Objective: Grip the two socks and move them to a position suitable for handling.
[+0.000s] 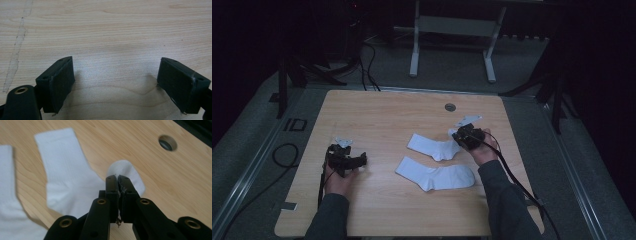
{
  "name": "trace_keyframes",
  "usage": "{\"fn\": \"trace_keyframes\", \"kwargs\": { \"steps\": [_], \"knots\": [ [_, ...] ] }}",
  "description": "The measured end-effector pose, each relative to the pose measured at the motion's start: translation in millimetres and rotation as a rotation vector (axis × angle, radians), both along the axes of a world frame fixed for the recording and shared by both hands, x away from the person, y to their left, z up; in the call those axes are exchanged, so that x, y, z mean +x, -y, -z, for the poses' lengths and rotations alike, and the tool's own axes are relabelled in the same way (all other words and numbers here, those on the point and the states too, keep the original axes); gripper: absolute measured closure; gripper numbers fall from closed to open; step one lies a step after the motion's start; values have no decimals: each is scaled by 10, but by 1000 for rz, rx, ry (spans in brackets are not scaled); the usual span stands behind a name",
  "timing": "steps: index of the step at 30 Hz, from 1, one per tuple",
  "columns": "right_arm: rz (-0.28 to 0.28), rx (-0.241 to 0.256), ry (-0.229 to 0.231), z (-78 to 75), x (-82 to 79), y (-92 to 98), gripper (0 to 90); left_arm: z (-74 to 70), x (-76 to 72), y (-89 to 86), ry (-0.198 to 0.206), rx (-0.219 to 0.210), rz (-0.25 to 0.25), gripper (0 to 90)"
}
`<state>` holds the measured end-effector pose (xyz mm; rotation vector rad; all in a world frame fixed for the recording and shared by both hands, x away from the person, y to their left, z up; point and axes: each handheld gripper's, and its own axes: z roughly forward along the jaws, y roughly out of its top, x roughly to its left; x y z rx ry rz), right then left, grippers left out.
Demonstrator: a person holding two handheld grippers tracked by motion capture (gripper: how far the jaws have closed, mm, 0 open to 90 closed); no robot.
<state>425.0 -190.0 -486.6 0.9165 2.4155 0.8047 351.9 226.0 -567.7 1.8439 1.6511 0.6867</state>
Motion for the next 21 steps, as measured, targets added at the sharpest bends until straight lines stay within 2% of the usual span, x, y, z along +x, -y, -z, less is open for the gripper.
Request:
{"fn": "trace_keyframes", "kwargs": {
  "steps": [4, 8, 9, 11, 14, 17, 19, 21],
  "knots": [
    [28, 4, -5, 31, -3, 123, 866, 0, 0, 0, 0, 0, 0, 143],
    [75, -12, -24, 118, -9, 348, 860, 0, 0, 0, -1, 0, 0, 143],
    [84, -11, -33, 134, -8, 394, 843, 0, 0, 0, -1, 0, 0, 144],
    [103, -9, -44, 145, -15, 471, 747, 0, 0, 0, -1, 0, 0, 143],
    [133, 18, -18, 85, -30, 562, 636, 0, 0, 0, -1, 0, 0, 143],
    [141, 43, 12, -25, -44, 582, 607, 0, 0, 0, -1, 0, 0, 143],
    [118, 56, 16, -73, -45, 532, 605, 0, 0, 0, -1, 0, 0, 143],
    [89, 46, 16, -87, -40, 432, 605, 0, 0, 0, 0, 0, 0, 143]
  ]
}}
